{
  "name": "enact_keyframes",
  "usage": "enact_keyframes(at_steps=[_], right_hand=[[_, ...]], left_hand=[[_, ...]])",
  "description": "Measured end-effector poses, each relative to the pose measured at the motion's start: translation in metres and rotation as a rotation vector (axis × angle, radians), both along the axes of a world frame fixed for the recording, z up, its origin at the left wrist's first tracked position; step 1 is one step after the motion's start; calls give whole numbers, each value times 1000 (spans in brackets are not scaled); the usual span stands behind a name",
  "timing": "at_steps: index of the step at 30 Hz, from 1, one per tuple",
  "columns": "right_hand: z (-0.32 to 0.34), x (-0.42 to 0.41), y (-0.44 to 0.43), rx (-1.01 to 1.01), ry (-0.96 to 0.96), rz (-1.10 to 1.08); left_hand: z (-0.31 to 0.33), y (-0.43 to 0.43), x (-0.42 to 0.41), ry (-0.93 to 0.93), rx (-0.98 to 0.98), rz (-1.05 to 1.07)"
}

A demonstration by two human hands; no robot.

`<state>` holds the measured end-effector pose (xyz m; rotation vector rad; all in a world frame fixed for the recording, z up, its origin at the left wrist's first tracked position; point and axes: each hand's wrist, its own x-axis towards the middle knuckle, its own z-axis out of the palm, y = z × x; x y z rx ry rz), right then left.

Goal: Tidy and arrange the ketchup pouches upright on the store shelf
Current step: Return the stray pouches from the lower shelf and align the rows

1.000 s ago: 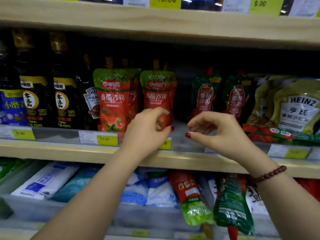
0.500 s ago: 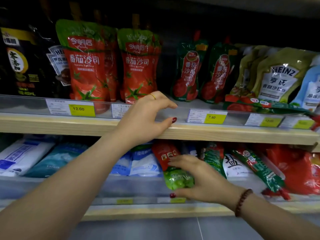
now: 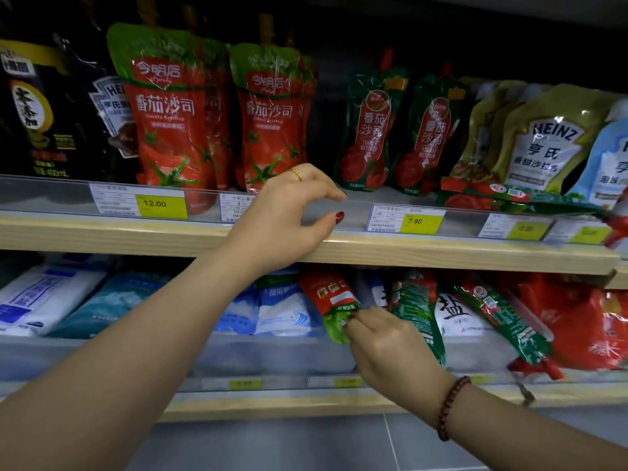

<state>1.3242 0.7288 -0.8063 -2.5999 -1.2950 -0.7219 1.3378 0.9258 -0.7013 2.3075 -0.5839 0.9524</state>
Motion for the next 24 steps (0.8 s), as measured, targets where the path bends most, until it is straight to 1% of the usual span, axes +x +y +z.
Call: enact_keyframes(at_steps=[2, 4, 8, 10, 14, 16, 17, 19, 21, 23, 24], right_hand=[[19, 0, 4, 36, -8, -24], [44, 0, 9, 85, 12, -40], [96, 2, 13, 234, 66, -110], [119, 3, 12, 336, 126, -147], [159, 8, 10, 457, 348, -136], [180, 9, 11, 492, 462, -92], [189, 9, 12, 507, 489, -66], [209, 8, 15, 541, 512, -12], [227, 9, 20, 564, 510, 31], [243, 10, 25, 579, 503, 71], [249, 12, 28, 595, 502, 96]], left_hand=[[4, -1, -2, 14, -14, -31], [10, -2, -4, 50, -75, -74], [22, -1, -8, 264, -325, -206], [24, 0, -8, 310, -395, -253], [25, 5, -9, 353, -429, -304], [25, 8, -11, 423, -477, -371], [25, 11, -12, 464, -499, -415], [26, 16, -17, 536, -516, -531], [25, 21, -20, 606, -481, -595], [24, 25, -20, 668, -445, -573], [24, 27, -20, 683, -457, -548]])
